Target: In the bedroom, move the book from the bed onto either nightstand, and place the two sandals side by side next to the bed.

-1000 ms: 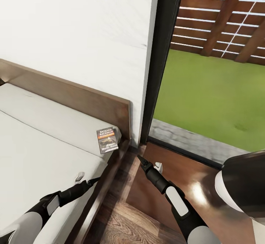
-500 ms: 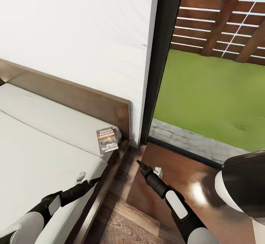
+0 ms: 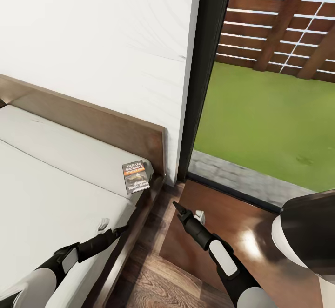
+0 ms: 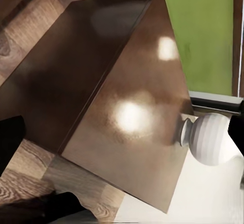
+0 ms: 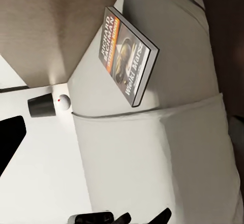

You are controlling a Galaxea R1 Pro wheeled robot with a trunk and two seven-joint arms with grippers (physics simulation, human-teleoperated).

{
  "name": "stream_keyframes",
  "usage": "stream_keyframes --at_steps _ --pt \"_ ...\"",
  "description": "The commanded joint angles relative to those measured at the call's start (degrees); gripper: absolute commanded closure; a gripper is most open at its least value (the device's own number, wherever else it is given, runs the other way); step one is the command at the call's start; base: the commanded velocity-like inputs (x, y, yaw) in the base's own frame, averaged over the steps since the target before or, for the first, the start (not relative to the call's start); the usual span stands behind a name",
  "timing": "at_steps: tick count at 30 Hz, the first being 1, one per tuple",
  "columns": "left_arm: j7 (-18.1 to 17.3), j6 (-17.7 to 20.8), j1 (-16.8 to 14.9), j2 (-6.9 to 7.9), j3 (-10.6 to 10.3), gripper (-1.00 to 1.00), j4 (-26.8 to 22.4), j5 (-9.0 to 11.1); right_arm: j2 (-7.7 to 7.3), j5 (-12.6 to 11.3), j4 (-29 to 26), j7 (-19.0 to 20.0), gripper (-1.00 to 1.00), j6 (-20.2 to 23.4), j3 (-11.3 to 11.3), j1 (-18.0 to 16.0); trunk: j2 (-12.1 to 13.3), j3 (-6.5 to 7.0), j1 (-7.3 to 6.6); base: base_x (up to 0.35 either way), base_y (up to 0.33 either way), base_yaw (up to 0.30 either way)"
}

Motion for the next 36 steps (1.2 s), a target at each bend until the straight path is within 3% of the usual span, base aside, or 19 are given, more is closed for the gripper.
stream_keyframes --at_steps 1,10,15,20,24,36 --pt "-0.1 0.6 0.0 0.02 -0.2 -1.0 0.1 0.5 0.0 -0.6 0.0 0.0 -1.0 0.3 0.0 0.0 0.0 -0.03 0.0 0.0 0.0 0.0" --pt "-0.1 0.5 0.0 0.02 -0.2 -1.0 0.6 -0.8 0.0 -0.4 0.0 -0.3 -1.0 -0.2 0.1 0.0 0.0 -0.03 0.0 0.0 0.0 0.0" --pt "0.0 0.5 0.0 0.02 -0.2 -1.0 0.6 -1.2 0.0 0.3 0.3 -2.6 -1.0 -0.3 0.0 -0.9 0.0 -0.03 0.0 0.0 0.0 0.0" --pt "-0.1 0.4 0.0 -0.11 -0.2 -1.0 0.7 -1.4 0.0 1.1 3.2 -10.1 -1.0 -0.2 0.0 -10.0 0.0 -0.03 0.0 0.0 0.0 0.0" --pt "-0.1 0.3 0.0 -0.3 -0.2 -1.0 0.7 -1.5 0.0 2.4 7.2 -12.2 -1.0 0.2 0.0 -17.3 0.0 -0.03 0.0 0.0 0.0 0.0" --pt "-0.1 0.3 0.0 -0.34 -0.2 -1.0 0.7 -1.5 0.0 2.7 9.0 -12.5 -1.0 0.4 0.0 -19.5 0.0 -0.03 0.0 0.0 0.0 0.0"
